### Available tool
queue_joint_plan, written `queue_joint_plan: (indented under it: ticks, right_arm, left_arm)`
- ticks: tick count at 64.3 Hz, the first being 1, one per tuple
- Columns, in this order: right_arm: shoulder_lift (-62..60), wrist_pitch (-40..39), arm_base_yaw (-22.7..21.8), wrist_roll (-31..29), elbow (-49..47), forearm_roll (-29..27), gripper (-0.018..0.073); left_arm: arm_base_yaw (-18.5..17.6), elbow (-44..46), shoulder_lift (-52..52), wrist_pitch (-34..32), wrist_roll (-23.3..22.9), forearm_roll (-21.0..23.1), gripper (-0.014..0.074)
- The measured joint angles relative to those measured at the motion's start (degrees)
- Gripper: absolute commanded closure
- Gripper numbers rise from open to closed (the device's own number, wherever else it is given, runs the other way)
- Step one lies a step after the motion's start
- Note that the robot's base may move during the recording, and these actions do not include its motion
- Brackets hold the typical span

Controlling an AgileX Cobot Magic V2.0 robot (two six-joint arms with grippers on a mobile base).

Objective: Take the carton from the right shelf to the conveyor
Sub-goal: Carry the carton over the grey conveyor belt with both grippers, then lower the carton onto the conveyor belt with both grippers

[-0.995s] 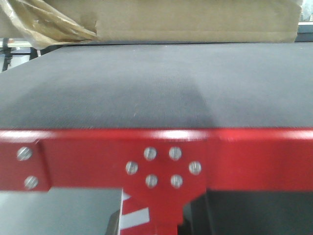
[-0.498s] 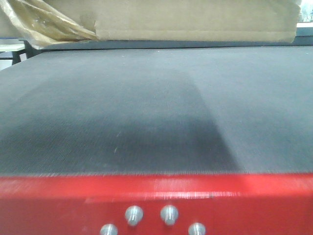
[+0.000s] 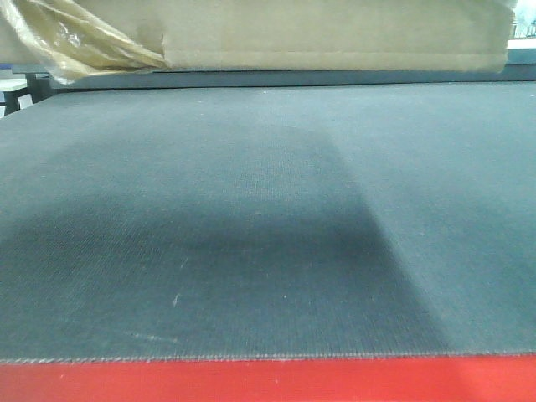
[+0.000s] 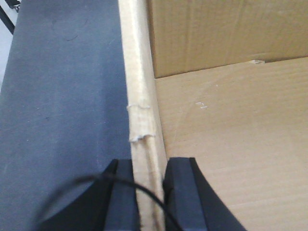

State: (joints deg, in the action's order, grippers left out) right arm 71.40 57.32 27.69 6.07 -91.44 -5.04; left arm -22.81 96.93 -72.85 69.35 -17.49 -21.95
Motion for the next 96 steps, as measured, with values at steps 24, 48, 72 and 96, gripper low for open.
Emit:
queue_joint_plan:
  ticks: [24,48,72,96]
  right_arm:
    - [0.00,0.11,0.00,0.00,0.00,0.00,0.0627]
    - [0.00,-3.88,0.00,-0.10,0.04,0.00,0.0627]
    - [0.00,-5.22,0.00,-0.25,0.13,-0.18,0.0627]
    - [4.00,-3.80,-3.69,-0.71,0.13,0.40,0.0627]
  left_arm:
    - [0.00,0.00,0.00,0.00,0.00,0.00,0.0613]
    - [0.00,0.00,0.00,-0.72,0.00,-0.85,0.0613]
    - [0.00,0.00,0.00,-0.96,-0.08,-1.69,0.0613]
    - [0.48,0.00,-5.85,-2.38,0.03,5.97,0.0613]
